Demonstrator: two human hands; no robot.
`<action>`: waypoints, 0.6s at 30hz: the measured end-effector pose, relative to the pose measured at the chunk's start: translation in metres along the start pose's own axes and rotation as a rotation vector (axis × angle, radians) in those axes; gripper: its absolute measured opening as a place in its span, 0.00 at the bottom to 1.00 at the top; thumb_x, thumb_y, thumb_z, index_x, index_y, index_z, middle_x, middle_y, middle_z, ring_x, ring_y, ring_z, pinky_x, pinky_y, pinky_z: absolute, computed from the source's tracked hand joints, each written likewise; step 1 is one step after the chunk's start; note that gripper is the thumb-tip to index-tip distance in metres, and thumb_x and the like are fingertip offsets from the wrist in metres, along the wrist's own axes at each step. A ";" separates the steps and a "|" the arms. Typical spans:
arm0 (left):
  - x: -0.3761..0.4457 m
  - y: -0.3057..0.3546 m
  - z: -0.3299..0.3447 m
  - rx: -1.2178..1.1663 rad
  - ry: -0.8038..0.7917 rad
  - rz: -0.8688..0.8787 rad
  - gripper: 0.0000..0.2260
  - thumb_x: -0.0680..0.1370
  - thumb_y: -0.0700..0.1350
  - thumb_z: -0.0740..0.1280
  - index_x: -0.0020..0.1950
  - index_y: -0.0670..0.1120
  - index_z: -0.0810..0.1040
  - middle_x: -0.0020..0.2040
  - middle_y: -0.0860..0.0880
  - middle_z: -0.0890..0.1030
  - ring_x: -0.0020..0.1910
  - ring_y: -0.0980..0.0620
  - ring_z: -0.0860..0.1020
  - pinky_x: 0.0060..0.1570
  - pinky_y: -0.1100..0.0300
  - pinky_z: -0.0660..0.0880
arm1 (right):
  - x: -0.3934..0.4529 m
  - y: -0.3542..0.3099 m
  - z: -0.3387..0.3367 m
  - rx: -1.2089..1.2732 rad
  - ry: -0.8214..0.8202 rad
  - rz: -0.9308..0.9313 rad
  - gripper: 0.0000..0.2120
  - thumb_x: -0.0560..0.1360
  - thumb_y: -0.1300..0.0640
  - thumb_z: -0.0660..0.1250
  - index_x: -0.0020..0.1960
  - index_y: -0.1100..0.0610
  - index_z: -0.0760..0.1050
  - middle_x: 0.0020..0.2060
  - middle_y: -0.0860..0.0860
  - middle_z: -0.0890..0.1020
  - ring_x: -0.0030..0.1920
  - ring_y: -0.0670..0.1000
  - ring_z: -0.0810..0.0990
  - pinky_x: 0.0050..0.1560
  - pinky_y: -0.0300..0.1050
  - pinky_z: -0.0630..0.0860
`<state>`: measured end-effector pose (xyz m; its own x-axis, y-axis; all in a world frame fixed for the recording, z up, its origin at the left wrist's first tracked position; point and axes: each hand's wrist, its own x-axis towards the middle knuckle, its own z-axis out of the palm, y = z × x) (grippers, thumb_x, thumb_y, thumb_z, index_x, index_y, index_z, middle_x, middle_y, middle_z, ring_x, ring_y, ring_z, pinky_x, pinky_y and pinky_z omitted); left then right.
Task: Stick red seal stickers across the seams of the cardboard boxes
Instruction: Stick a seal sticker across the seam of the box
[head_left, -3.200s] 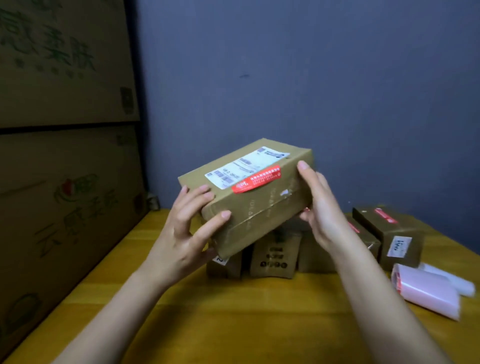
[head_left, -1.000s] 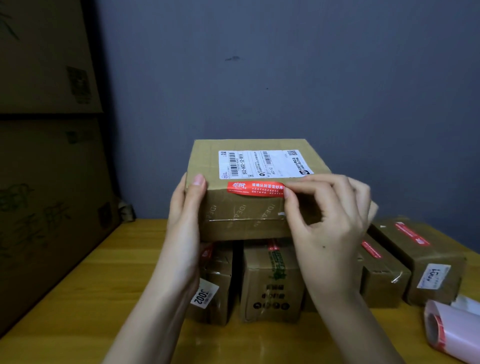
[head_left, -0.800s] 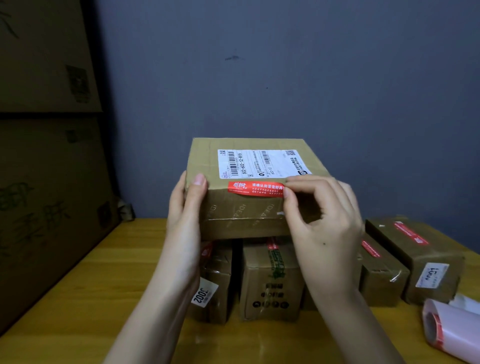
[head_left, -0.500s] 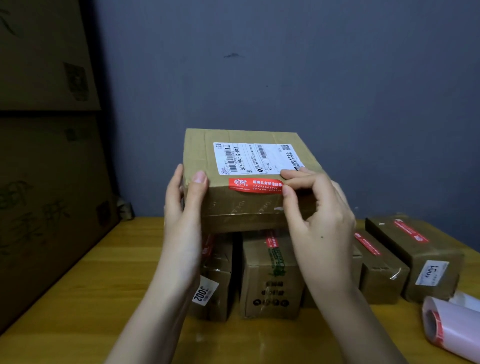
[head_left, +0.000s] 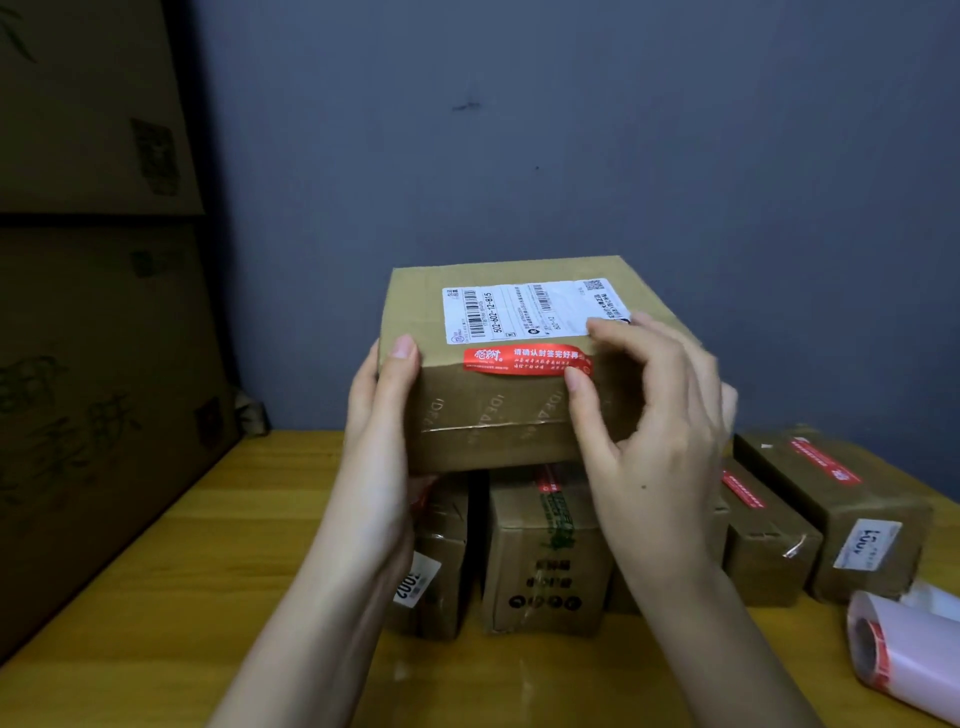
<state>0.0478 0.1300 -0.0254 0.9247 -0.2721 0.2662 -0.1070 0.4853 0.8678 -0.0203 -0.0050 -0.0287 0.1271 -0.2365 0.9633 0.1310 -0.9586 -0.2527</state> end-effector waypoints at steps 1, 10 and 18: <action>0.000 0.000 0.001 -0.007 -0.008 -0.011 0.19 0.75 0.62 0.62 0.64 0.60 0.74 0.52 0.58 0.83 0.51 0.59 0.82 0.39 0.60 0.78 | 0.001 -0.001 -0.001 -0.001 0.006 0.019 0.17 0.77 0.49 0.65 0.62 0.54 0.70 0.59 0.50 0.79 0.63 0.47 0.73 0.62 0.31 0.58; -0.001 -0.001 0.003 -0.081 -0.003 -0.046 0.19 0.75 0.61 0.62 0.65 0.59 0.74 0.55 0.55 0.83 0.53 0.55 0.82 0.51 0.48 0.79 | 0.000 -0.002 -0.003 -0.017 0.114 0.055 0.08 0.73 0.51 0.72 0.49 0.54 0.81 0.56 0.51 0.76 0.61 0.50 0.68 0.60 0.36 0.62; -0.005 -0.005 0.008 -0.054 0.041 0.038 0.22 0.74 0.60 0.64 0.68 0.58 0.69 0.56 0.57 0.82 0.51 0.60 0.82 0.48 0.54 0.80 | 0.003 -0.002 -0.003 0.163 -0.004 0.243 0.10 0.74 0.47 0.66 0.46 0.54 0.79 0.49 0.46 0.75 0.55 0.48 0.72 0.56 0.35 0.68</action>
<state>0.0404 0.1229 -0.0276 0.9347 -0.2184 0.2803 -0.1239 0.5391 0.8331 -0.0227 -0.0045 -0.0247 0.1775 -0.4554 0.8724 0.2525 -0.8358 -0.4876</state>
